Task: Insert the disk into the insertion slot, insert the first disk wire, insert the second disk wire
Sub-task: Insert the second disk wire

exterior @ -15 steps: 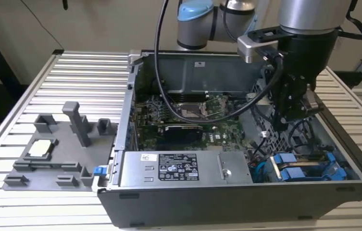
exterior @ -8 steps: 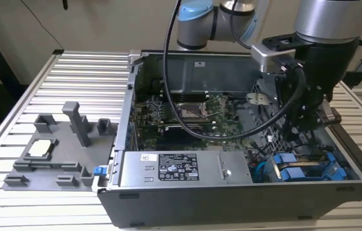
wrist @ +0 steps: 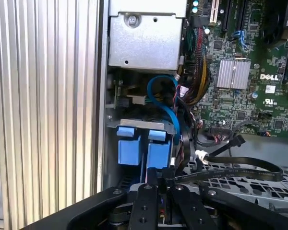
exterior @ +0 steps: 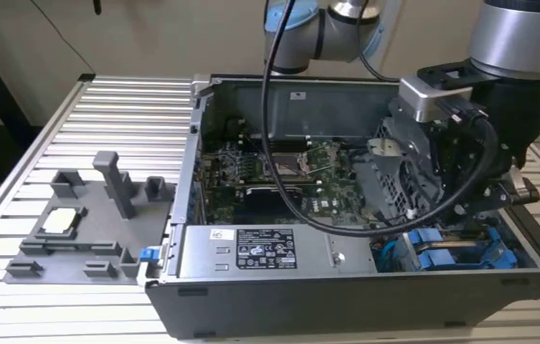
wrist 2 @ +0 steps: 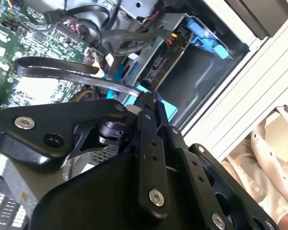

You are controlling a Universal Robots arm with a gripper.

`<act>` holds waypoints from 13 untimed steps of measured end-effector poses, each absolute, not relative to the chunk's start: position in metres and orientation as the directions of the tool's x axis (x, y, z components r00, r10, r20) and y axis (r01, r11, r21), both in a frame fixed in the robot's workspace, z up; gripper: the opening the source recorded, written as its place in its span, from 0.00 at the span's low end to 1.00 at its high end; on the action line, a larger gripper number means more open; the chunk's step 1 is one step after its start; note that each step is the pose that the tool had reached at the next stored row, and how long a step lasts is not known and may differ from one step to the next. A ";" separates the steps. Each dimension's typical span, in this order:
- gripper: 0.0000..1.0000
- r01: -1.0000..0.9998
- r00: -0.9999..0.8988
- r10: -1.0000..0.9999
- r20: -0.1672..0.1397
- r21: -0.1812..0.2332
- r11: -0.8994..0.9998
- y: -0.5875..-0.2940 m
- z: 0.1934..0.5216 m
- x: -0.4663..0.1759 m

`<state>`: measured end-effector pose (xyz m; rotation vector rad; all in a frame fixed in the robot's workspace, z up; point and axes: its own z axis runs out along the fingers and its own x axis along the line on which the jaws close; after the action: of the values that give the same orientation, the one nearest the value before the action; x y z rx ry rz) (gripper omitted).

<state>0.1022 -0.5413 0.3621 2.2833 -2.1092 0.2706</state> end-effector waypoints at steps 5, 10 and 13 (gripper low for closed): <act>0.16 -0.992 0.073 -0.987 0.141 -0.091 -0.086 -0.554 0.362 0.112; 0.16 -0.993 0.074 -0.987 0.140 -0.081 -0.086 -0.564 0.362 0.121; 0.16 -0.993 0.074 -0.987 0.140 -0.080 -0.086 -0.565 0.362 0.122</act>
<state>0.1223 -0.5649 0.3620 2.2754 -2.0994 0.2445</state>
